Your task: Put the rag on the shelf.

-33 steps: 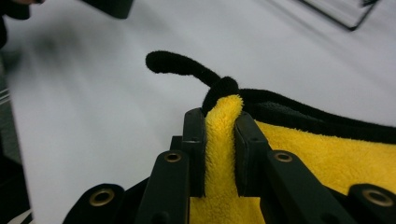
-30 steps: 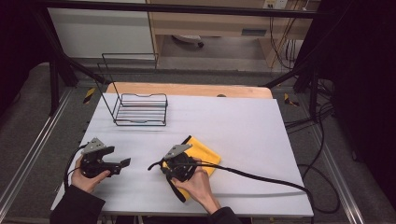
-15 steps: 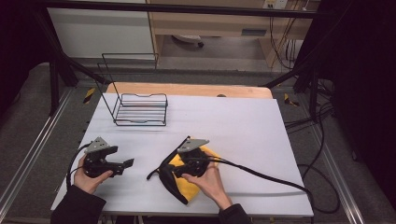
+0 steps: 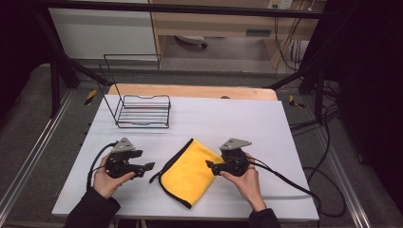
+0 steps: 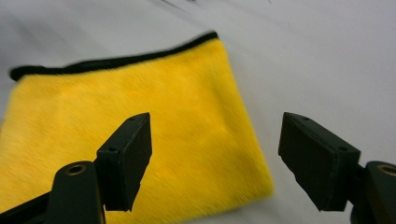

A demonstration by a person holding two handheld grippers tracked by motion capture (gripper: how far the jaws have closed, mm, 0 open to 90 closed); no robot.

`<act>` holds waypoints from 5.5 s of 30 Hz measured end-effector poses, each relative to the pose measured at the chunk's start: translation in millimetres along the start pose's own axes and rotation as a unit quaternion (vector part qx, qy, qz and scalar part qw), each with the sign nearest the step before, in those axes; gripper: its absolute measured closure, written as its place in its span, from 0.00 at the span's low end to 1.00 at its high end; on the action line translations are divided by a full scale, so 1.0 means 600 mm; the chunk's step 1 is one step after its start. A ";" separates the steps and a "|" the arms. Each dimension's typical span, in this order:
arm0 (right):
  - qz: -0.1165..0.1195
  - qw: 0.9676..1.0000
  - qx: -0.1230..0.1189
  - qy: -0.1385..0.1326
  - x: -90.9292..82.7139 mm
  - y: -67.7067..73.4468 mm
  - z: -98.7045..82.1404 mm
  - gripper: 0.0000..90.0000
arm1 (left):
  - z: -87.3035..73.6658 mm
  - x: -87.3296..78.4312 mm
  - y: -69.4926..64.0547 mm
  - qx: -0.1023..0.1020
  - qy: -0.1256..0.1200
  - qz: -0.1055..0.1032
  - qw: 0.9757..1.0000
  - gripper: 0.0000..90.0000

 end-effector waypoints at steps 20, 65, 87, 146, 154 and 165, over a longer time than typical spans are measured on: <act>-0.019 0.997 0.068 0.030 0.024 -0.053 -0.049 0.82 | 0.040 0.113 -0.055 0.043 0.084 -0.014 0.995 1.00; -0.021 0.997 0.069 0.030 0.032 -0.049 -0.034 0.83 | 0.040 0.117 -0.013 0.008 0.063 -0.005 0.998 0.60; 0.016 0.989 0.136 0.052 0.049 -0.042 -0.038 0.92 | 0.038 0.130 -0.035 -0.024 0.097 -0.055 0.993 0.88; 0.033 0.993 0.113 -0.019 0.029 -0.055 -0.028 0.15 | 0.090 0.178 0.015 -0.069 0.056 -0.009 0.996 0.83; 0.016 0.994 0.113 0.005 0.073 -0.045 -0.002 0.33 | 0.089 0.180 0.017 -0.063 0.054 -0.013 0.996 0.85; 0.024 0.987 0.156 0.024 0.101 -0.047 0.007 0.71 | 0.088 0.181 0.016 -0.045 0.052 -0.007 0.998 0.83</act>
Point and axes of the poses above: each handheld gripper's, and its own axes: x roughly forward along the jaws, z roughly out of its top, y roughly to its left, the point moved 2 cm from there along x, roughly forward along the jaws, and after that the axes turned 7 degrees about y, right-handed, at the moved point
